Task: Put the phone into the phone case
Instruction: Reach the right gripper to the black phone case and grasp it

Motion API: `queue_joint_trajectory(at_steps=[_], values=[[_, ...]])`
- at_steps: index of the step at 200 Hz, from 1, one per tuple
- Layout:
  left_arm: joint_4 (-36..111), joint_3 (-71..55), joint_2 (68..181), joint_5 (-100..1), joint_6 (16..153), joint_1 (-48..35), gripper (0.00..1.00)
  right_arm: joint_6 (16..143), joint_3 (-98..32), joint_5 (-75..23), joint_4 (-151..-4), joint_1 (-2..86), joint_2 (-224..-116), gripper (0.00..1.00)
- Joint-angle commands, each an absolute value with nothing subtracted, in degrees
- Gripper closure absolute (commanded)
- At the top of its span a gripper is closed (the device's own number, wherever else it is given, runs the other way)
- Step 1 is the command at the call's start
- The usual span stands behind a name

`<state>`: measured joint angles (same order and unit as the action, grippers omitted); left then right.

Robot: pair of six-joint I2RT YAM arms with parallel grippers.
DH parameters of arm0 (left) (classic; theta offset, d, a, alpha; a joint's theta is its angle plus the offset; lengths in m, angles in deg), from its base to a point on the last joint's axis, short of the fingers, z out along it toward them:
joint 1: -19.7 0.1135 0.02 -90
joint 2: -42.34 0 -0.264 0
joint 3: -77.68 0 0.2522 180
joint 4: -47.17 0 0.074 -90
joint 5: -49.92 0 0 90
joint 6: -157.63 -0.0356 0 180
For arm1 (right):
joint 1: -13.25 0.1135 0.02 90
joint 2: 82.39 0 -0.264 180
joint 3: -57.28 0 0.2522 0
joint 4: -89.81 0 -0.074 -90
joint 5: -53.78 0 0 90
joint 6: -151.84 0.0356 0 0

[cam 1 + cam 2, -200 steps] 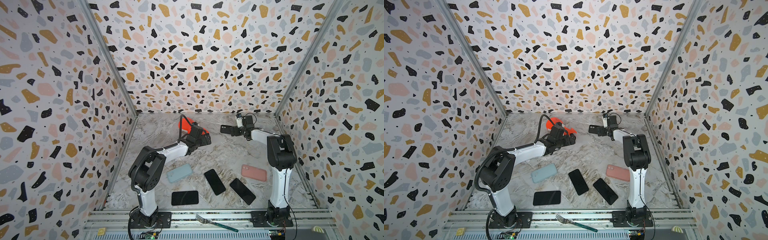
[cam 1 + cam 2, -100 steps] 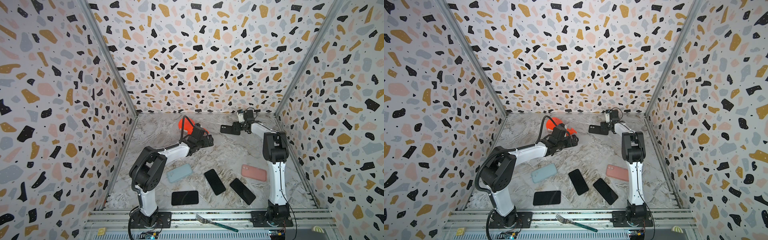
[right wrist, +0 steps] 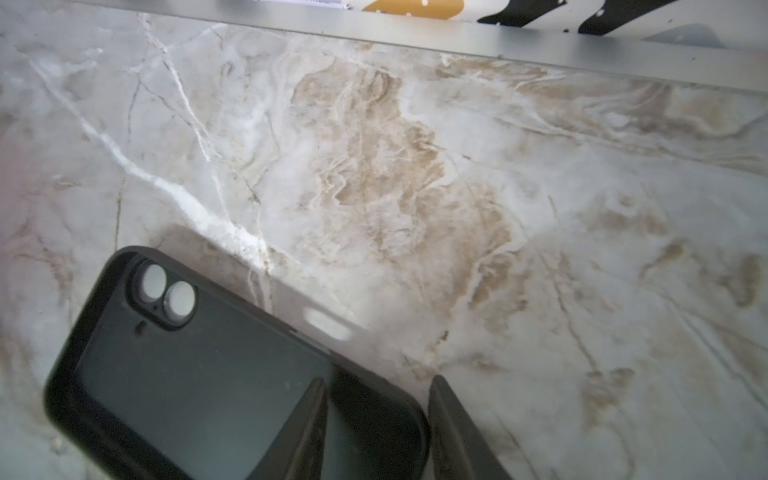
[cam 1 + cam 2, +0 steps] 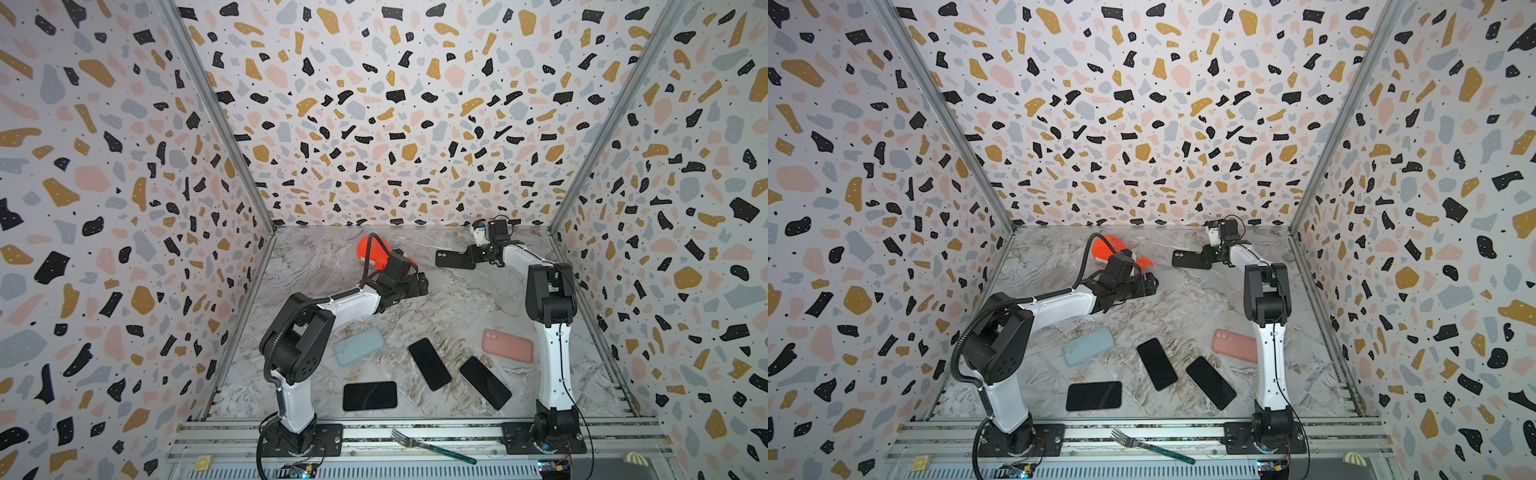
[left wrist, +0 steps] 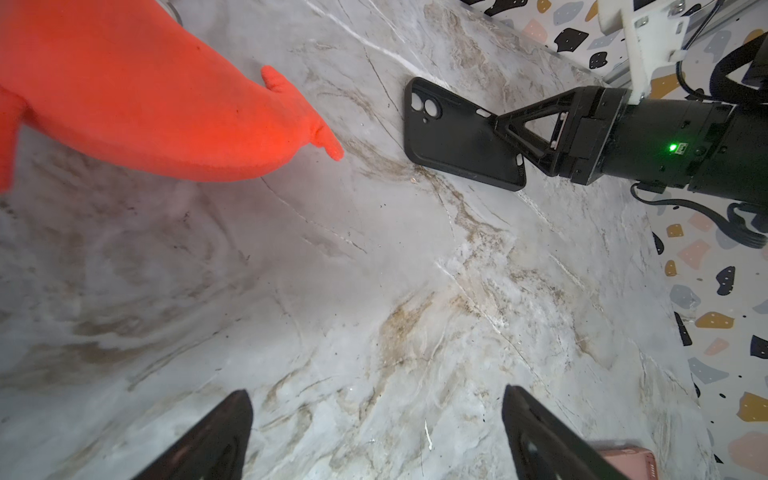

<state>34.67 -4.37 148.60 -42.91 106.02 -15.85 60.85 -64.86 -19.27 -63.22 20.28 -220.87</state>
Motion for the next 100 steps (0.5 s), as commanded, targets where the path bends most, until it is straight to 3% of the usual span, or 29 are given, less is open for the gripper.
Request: queue_joint_trajectory(at_steps=[1, 100], values=[[34.9, -5.2, 148.4, -44.3, 106.3, -16.5, 0.06, 61.3, -63.4, -17.5, -59.4, 20.3, -217.8, 0.63], [36.5, 2.2, 141.5, -44.4, 107.0, -16.9, 0.06, 63.4, -51.6, -17.3, -63.5, 21.9, -210.4, 0.87]])
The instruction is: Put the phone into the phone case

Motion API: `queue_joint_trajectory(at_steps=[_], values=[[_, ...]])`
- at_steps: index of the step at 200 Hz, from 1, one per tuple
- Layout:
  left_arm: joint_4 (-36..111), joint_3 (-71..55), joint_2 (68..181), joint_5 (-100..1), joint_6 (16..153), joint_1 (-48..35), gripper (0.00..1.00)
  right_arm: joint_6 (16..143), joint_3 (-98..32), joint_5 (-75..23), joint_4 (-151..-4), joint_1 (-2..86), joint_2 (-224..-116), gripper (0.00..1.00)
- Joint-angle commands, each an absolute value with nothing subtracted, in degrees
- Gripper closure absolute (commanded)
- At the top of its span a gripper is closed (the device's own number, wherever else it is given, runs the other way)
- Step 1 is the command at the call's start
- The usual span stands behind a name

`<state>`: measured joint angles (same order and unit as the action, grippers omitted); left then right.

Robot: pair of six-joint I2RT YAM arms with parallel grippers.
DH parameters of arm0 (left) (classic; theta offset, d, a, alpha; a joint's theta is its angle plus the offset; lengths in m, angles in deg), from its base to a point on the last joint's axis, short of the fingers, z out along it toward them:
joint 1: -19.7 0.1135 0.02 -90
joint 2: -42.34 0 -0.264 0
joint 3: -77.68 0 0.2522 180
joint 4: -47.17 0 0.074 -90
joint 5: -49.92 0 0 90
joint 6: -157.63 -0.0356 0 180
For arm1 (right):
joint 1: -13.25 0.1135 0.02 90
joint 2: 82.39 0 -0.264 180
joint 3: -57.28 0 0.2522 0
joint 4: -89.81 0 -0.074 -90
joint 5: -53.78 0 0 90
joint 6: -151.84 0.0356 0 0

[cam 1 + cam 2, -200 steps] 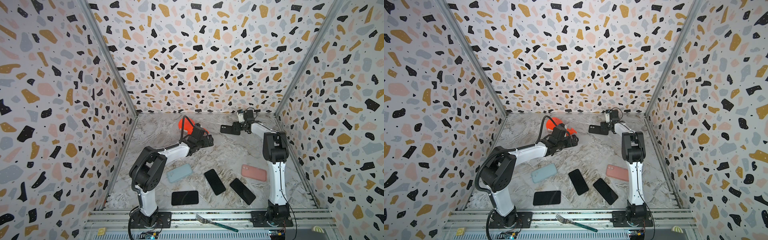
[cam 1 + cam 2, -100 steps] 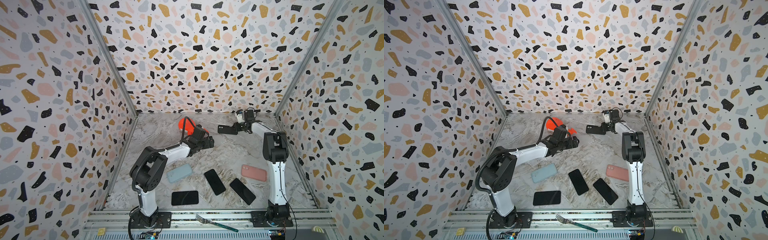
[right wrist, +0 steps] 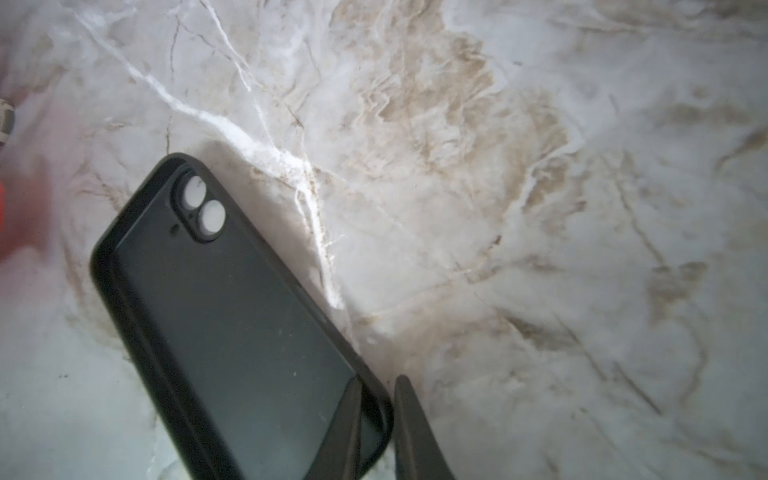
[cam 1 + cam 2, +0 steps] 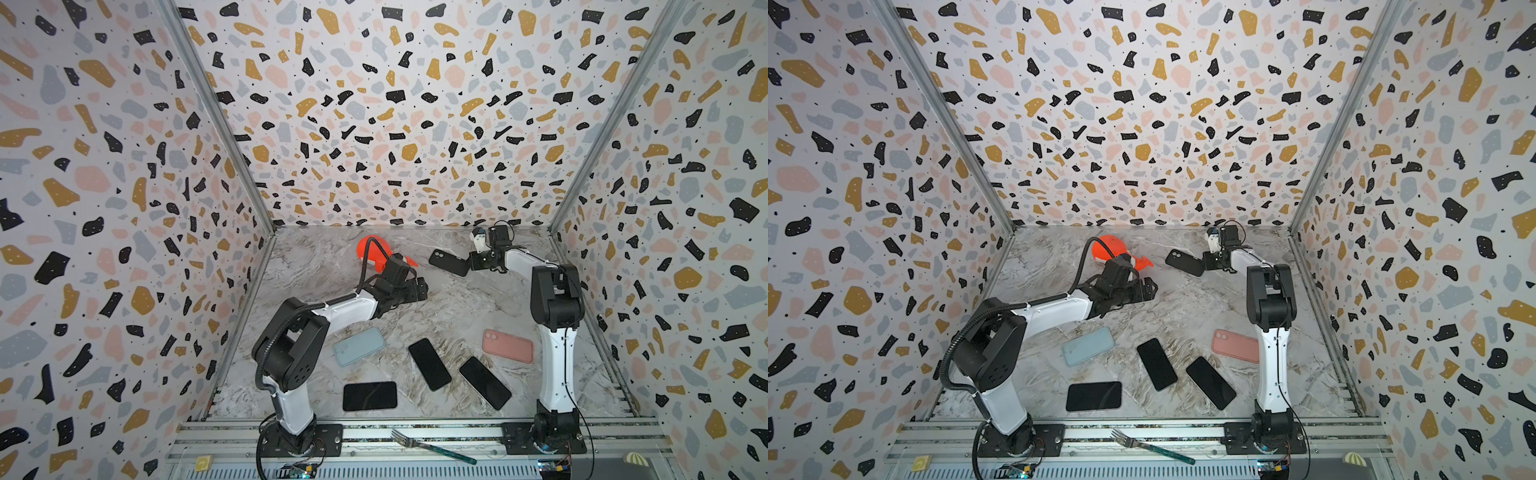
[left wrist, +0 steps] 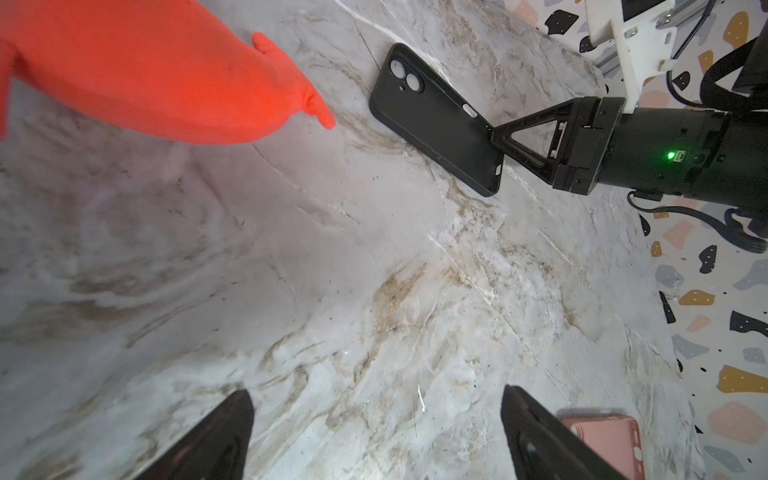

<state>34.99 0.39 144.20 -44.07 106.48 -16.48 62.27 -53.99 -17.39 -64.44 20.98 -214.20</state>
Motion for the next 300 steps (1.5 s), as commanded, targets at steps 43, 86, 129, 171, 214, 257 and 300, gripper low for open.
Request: queue_joint_trajectory(at_steps=[43, 86, 129, 171, 214, 257, 300], values=[[38.2, 6.2, 138.1, -44.2, 108.0, -16.9, 0.06, 66.5, -45.0, -20.8, -65.7, 23.6, -206.2, 0.95], [39.6, 9.3, 135.1, -44.4, 108.8, -16.9, 0.06, 72.4, -41.7, -25.8, -63.0, 25.1, -202.6, 0.99], [40.4, 11.9, 132.5, -44.6, 109.2, -16.9, 0.06, 80.9, -36.5, -31.9, -58.8, 27.1, -195.1, 1.00], [40.7, 13.7, 131.0, -45.3, 109.4, -16.9, 0.06, 88.7, -28.3, -40.9, -57.4, 31.9, -186.8, 1.00], [40.2, 15.3, 128.7, -45.3, 109.0, -16.9, 0.06, 97.0, -20.5, -42.6, -57.1, 38.9, -179.9, 1.00], [39.8, 17.8, 126.3, -45.0, 109.3, -16.9, 0.06, 106.0, -14.8, -45.4, -57.2, 45.7, -175.5, 1.00], [39.9, 19.8, 125.3, -45.1, 109.3, -16.9, 0.06, 115.5, -12.3, -49.4, -55.2, 51.2, -175.2, 1.00]])
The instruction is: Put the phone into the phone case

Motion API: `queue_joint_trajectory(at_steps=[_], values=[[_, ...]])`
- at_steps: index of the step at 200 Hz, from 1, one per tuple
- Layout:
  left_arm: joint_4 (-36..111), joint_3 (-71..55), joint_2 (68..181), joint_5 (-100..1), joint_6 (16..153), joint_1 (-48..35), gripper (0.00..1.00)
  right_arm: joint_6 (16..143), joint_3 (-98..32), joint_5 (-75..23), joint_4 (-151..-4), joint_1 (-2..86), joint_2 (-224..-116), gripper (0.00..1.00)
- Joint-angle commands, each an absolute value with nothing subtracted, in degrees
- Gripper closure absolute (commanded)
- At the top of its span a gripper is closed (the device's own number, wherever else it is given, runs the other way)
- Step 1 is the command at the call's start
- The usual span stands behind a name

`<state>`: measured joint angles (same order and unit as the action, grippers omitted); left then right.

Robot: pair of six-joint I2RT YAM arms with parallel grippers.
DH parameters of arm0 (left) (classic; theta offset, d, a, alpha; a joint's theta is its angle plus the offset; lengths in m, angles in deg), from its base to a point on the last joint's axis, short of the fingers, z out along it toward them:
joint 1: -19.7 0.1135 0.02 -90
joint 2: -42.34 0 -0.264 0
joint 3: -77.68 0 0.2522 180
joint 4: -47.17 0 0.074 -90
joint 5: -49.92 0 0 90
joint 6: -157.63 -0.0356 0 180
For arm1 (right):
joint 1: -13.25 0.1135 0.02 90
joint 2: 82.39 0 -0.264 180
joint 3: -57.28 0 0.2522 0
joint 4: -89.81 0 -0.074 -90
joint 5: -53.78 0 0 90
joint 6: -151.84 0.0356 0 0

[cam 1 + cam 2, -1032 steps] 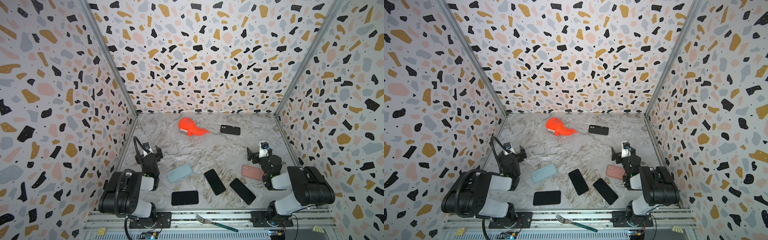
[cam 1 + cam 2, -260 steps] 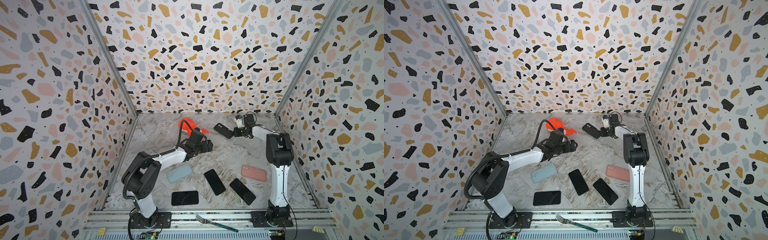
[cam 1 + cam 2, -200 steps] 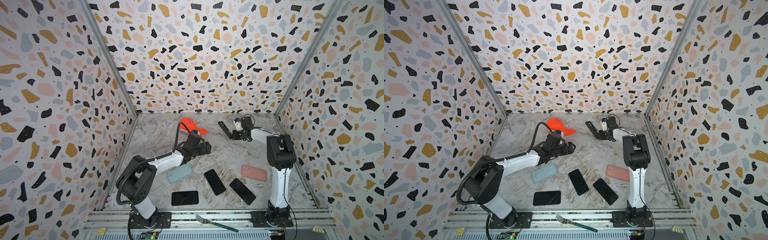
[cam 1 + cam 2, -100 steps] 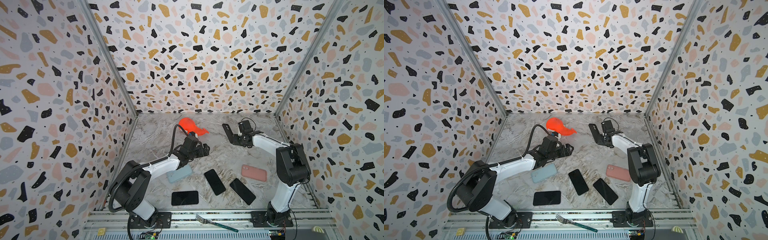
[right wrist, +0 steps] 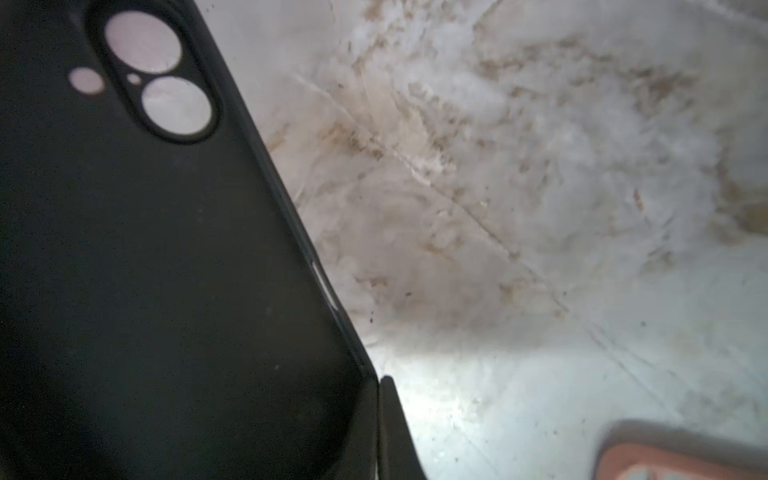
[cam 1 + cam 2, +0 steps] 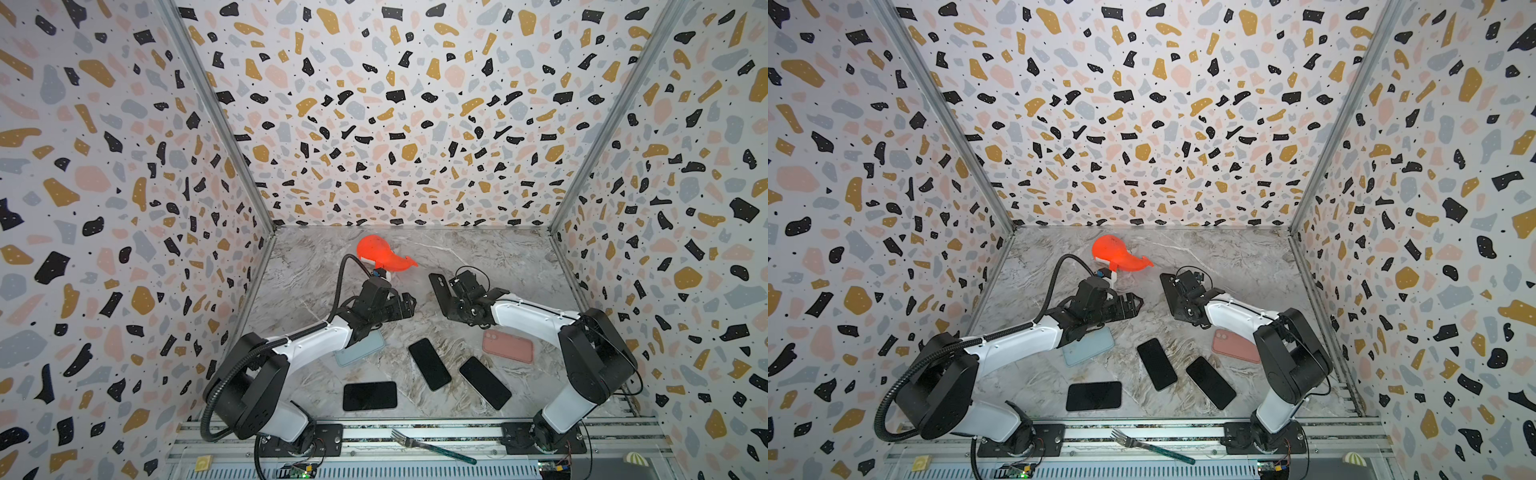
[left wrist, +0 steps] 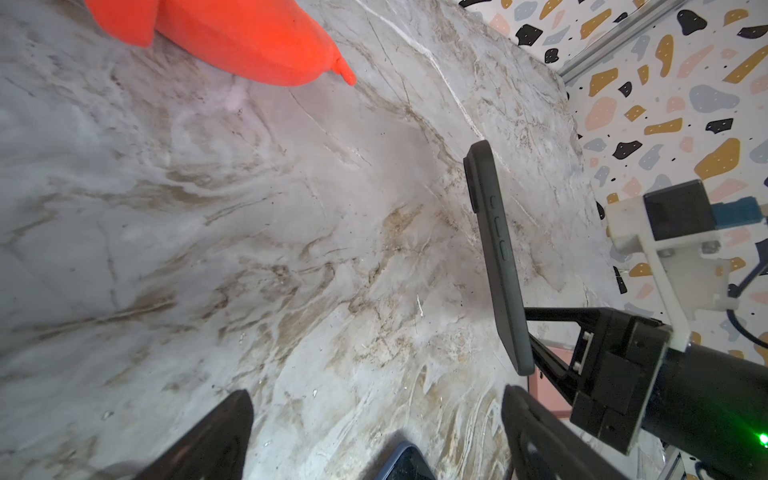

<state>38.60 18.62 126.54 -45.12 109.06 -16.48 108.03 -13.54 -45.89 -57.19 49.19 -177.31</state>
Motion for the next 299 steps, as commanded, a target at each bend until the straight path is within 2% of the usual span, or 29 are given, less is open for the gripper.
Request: queue_joint_trajectory(at_steps=[1, 72, 168, 243, 266, 299], values=[[40.0, 19.8, 125.3, -45.1, 109.3, -16.9, 0.06, 115.7, -12.3, -49.5, -55.3, 51.2, -175.2, 1.00], [40.0, 20.7, 125.4, -44.9, 109.2, -16.9, 0.06, 122.0, -11.3, -50.2, -56.6, 53.7, -176.8, 1.00], [40.8, 21.0, 126.4, -44.9, 109.5, -16.9, 0.06, 122.5, -11.7, -46.8, -58.6, 54.6, -179.6, 0.84], [41.0, 21.9, 125.9, -44.1, 110.1, -16.9, 0.06, 122.1, -10.0, -44.8, -60.5, 55.2, -178.5, 0.83], [40.1, 22.5, 124.6, -43.5, 110.1, -16.9, 0.05, 118.8, -10.1, -46.5, -59.4, 55.5, -176.9, 0.83], [36.6, 23.9, 121.2, -43.7, 109.9, -16.9, 0.05, 103.0, -10.0, -46.6, -56.0, 55.8, -173.9, 0.78]])
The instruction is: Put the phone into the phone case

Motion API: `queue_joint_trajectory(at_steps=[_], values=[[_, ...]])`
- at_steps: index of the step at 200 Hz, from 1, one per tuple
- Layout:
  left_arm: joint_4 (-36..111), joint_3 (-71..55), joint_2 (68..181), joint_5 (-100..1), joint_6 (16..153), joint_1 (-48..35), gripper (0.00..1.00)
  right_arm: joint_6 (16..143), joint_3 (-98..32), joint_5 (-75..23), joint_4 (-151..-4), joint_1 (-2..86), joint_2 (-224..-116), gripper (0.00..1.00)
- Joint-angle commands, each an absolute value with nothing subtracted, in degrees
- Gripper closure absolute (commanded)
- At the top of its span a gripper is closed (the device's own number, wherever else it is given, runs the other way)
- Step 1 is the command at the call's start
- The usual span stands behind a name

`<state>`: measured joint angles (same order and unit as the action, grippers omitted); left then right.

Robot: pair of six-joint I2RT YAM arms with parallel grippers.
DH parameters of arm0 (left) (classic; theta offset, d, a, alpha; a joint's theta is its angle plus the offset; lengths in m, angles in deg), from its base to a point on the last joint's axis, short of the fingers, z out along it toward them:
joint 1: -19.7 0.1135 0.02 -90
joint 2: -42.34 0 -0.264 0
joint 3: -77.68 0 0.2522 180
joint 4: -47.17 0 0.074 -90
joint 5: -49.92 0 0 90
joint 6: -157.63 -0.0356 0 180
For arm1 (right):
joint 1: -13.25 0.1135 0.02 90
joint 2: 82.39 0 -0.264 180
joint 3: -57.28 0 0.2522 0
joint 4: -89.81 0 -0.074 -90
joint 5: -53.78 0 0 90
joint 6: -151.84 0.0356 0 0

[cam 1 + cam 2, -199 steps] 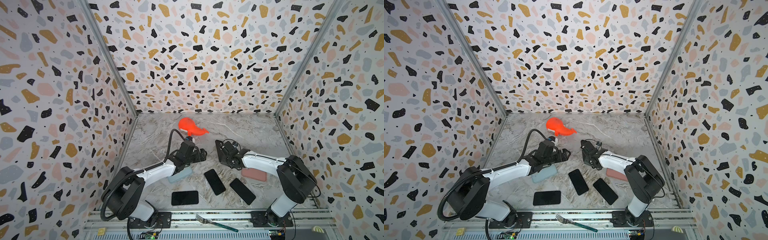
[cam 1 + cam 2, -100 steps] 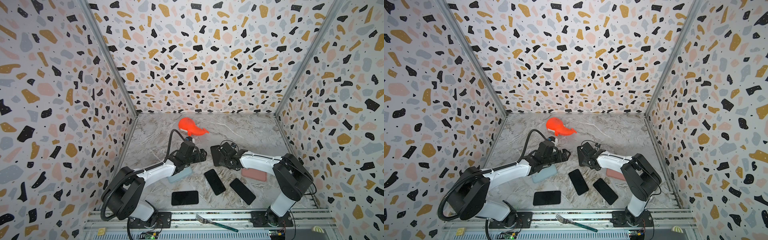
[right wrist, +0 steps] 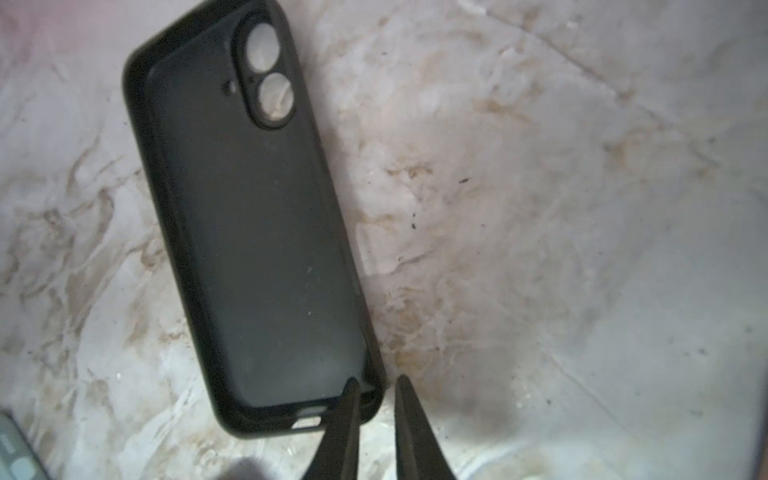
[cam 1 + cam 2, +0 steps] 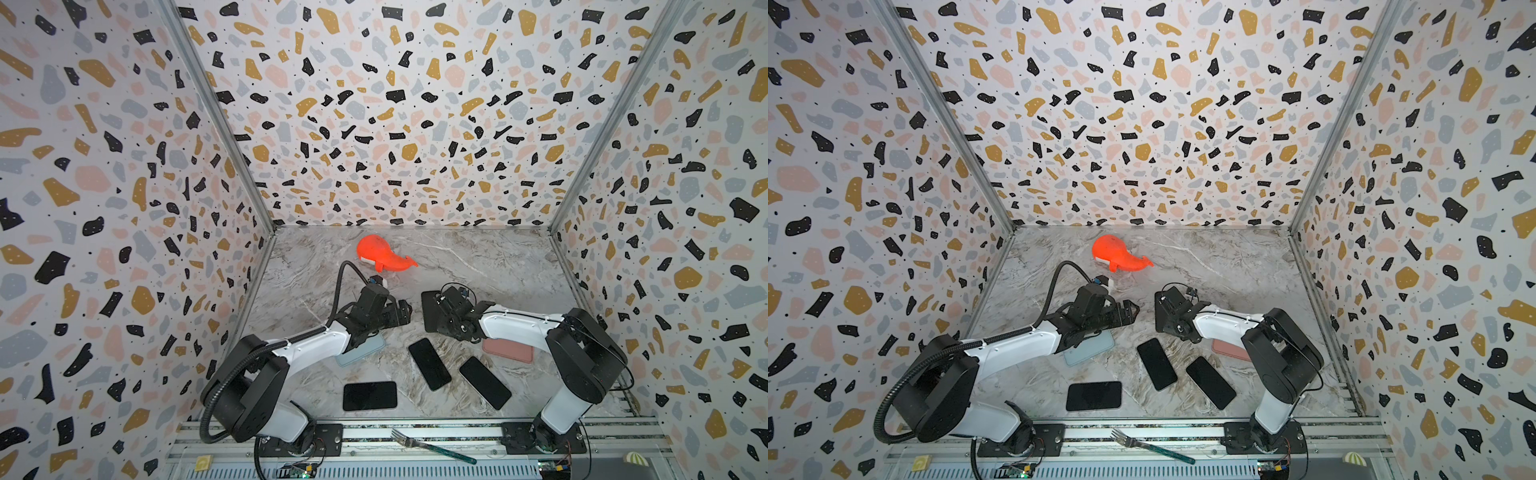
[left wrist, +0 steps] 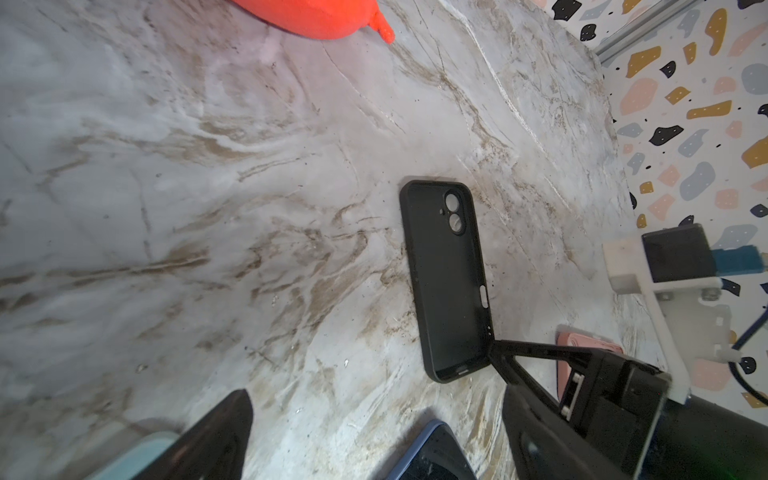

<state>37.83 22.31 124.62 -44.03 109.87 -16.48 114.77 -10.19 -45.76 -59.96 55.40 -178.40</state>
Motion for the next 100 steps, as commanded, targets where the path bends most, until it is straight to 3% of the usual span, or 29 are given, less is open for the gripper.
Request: queue_joint_trajectory(at_steps=[1, 59, 100], values=[[36.5, 24.0, 121.1, -43.8, 109.9, -17.0, 0.05, 102.7, -10.0, -46.4, -55.8, 55.8, -173.7, 0.78], [33.0, 27.7, 118.5, -42.8, 112.7, -19.8, 0.04, 94.8, -4.1, -42.4, -55.4, 64.0, -164.1, 0.67], [32.0, 28.9, 117.1, -45.5, 112.6, -19.8, 0.04, 93.6, -0.4, -41.2, -54.6, 69.9, -159.1, 0.50]])
